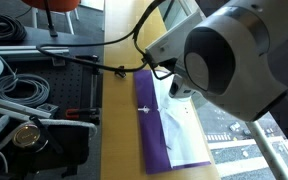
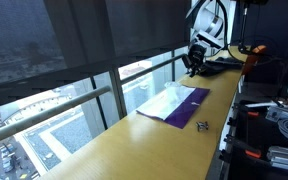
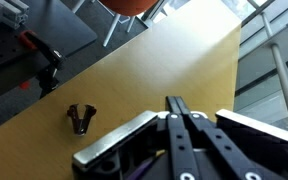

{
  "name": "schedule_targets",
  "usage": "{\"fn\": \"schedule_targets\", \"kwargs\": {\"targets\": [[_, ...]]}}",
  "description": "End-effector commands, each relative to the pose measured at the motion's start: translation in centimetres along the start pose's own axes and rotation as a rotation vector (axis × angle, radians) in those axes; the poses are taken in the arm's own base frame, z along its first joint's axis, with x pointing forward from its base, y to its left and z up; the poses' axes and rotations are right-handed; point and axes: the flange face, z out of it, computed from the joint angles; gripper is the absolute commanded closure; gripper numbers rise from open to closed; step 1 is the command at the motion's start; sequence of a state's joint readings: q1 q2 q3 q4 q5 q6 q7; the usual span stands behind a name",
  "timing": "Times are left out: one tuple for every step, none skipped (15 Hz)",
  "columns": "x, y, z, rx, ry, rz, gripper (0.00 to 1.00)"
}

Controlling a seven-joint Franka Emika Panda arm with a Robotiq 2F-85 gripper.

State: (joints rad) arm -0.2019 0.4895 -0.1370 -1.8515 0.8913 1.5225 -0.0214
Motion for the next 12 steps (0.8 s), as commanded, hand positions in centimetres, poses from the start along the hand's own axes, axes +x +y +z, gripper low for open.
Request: {"fn": "schedule_targets", "kwargs": {"targets": [[0.3,-0.9,0.1,-0.004,-0.003,-0.014,1.0],[0.4,-1.0,0.1,-0.005,-0.004,-0.016,1.0],[0.5,-1.2,0.2,-0.006,-0.004,-0.017,1.0],[0.5,-1.4,0.1,-0.005,-0.004,-0.02,1.0],[0.6,-1.6,0.1,-0.005,-0.004,-0.023,1.0],[0.6,-1.8,0.1,-0.005,-0.004,-0.026,1.0],[0.7,-2.0,0.1,-0.006,-0.004,-0.028,1.0],[0.8,-2.1,0.2,-0.006,-0.004,-0.03,1.0],[0.9,-2.2,0.2,-0.007,-0.003,-0.032,1.0],[1.0,-2.2,0.1,-0.008,-0.003,-0.032,1.0],[1.1,-2.2,0.1,-0.008,-0.002,-0.033,1.0],[1.2,-2.0,-0.2,-0.009,-0.002,-0.033,1.0]]}}
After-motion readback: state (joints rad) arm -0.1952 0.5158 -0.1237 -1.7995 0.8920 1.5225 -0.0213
